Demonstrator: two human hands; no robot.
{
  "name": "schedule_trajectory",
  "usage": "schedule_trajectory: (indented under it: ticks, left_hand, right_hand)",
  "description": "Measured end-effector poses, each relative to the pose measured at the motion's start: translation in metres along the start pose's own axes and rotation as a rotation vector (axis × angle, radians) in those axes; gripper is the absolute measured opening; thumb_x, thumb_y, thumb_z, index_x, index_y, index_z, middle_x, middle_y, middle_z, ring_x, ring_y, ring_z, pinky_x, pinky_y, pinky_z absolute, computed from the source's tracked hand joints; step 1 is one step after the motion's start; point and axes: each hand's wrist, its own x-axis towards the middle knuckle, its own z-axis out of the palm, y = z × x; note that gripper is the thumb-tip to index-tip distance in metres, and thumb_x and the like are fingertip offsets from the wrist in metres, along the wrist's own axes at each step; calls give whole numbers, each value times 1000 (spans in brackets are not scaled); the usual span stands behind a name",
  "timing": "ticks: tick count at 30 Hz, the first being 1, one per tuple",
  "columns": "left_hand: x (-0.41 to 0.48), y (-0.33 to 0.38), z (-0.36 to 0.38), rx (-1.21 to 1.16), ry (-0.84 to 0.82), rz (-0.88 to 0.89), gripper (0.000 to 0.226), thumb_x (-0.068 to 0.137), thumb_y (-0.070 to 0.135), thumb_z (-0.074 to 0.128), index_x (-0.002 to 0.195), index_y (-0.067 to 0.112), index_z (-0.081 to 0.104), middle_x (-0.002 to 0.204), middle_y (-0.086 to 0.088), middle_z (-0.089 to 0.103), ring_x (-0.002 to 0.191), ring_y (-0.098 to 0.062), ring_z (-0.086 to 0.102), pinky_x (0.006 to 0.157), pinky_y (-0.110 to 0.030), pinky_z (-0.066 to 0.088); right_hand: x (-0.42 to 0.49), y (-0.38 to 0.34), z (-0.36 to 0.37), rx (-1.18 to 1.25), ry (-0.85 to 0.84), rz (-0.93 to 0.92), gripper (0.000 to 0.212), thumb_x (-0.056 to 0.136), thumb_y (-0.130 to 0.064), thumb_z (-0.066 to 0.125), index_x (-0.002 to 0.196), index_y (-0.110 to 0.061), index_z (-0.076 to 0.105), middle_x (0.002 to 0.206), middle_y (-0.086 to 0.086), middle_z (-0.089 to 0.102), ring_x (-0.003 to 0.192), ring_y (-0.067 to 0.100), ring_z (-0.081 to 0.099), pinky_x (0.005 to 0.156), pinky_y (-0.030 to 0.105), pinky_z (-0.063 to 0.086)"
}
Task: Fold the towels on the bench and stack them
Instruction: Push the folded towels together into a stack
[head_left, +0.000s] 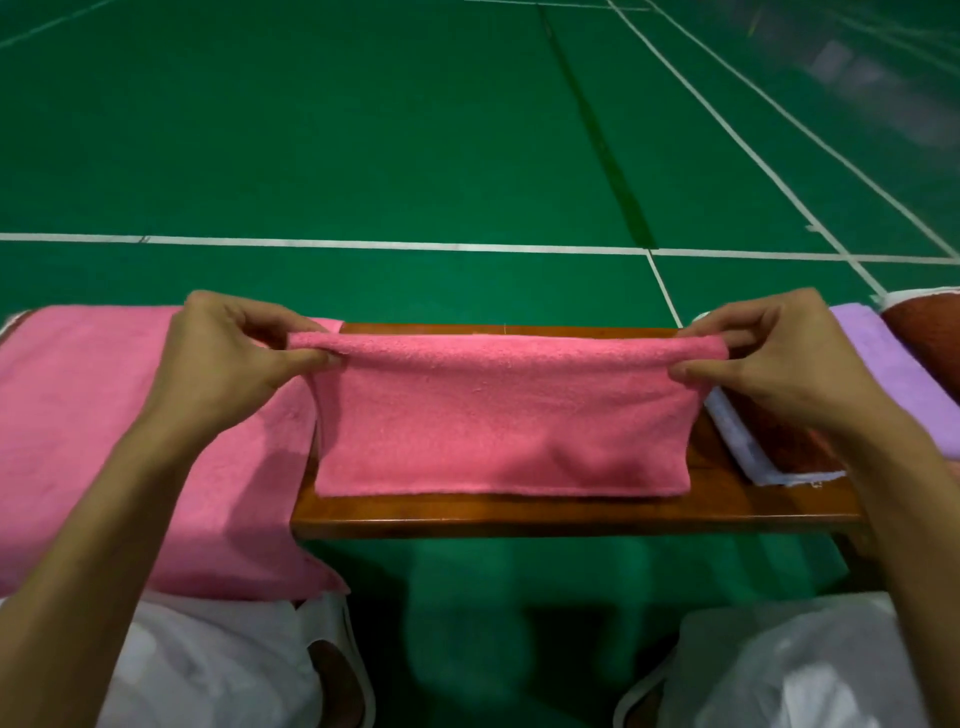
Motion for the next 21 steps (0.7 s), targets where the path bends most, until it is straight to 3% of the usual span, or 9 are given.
schedule_trajectory:
  ticks: [2, 4, 8, 11, 13, 15, 17, 19, 21]
  left_hand:
    - [4, 3, -1, 20, -13, 30, 31, 60, 28, 95, 86, 19, 81, 96, -1, 72, 90, -21, 66, 73, -41, 55]
    - [9, 6, -1, -27, -82, 20, 24, 66, 15, 93, 86, 13, 79, 106, 0, 73, 95, -18, 70, 80, -40, 57]
    - [24, 6, 11, -94, -188, 12, 16, 76, 3, 85, 87, 9, 76, 82, -10, 78, 74, -13, 73, 71, -22, 58]
    - [37, 5, 21, -182, -107, 81, 20, 83, -4, 80, 85, 15, 74, 78, -4, 77, 65, -1, 67, 67, -15, 55]
    - [45, 7, 23, -253, -24, 147, 25, 84, -5, 78, 87, 20, 75, 75, 12, 76, 69, 1, 67, 73, -17, 56]
    - [46, 11, 23, -310, 57, 233, 25, 85, -4, 77, 93, 19, 77, 79, 17, 76, 76, -2, 68, 78, -23, 58]
    - [40, 14, 23, -327, 119, 328, 27, 85, -4, 77, 96, 21, 78, 84, 19, 77, 81, -4, 69, 82, -27, 58]
    - [32, 13, 17, -336, 95, 376, 33, 83, -3, 79, 93, 28, 79, 85, 18, 78, 82, -6, 70, 83, -28, 57]
    - [24, 7, 6, -268, -48, 358, 33, 79, -3, 83, 88, 28, 81, 85, 10, 79, 80, -11, 72, 83, -33, 60]
  right_hand:
    - [4, 1, -6, -163, 71, -40, 20, 69, -11, 93, 82, -21, 81, 77, 0, 78, 75, 22, 75, 73, 43, 64]
    - [10, 2, -8, -237, 88, -88, 23, 66, -12, 95, 74, -26, 79, 82, -1, 75, 77, 24, 71, 73, 43, 61]
    - [31, 14, 0, -187, 71, -109, 29, 74, 2, 86, 71, -23, 72, 103, 5, 75, 90, 18, 72, 85, 41, 59]
    - [46, 22, 9, -146, 193, -107, 25, 80, -1, 79, 74, -24, 69, 86, 1, 75, 81, 15, 71, 81, 45, 61]
    - [50, 19, 10, -146, 334, -170, 21, 81, -6, 76, 77, -25, 67, 78, -1, 70, 76, 16, 66, 73, 38, 59]
    - [48, 11, 7, -78, 438, -258, 14, 81, -9, 71, 83, -22, 67, 79, -3, 69, 76, 9, 65, 68, 26, 53]
    - [41, 4, 4, -37, 488, -336, 13, 82, -7, 69, 85, -20, 66, 82, -4, 70, 82, 8, 68, 69, 23, 54]
    - [34, 5, 0, -64, 421, -356, 15, 82, -1, 70, 83, -15, 65, 88, 2, 72, 89, 17, 70, 76, 32, 58]
    - [23, 10, -5, -100, 223, -298, 23, 78, 8, 71, 78, -13, 64, 95, 2, 73, 94, 20, 71, 82, 40, 60]
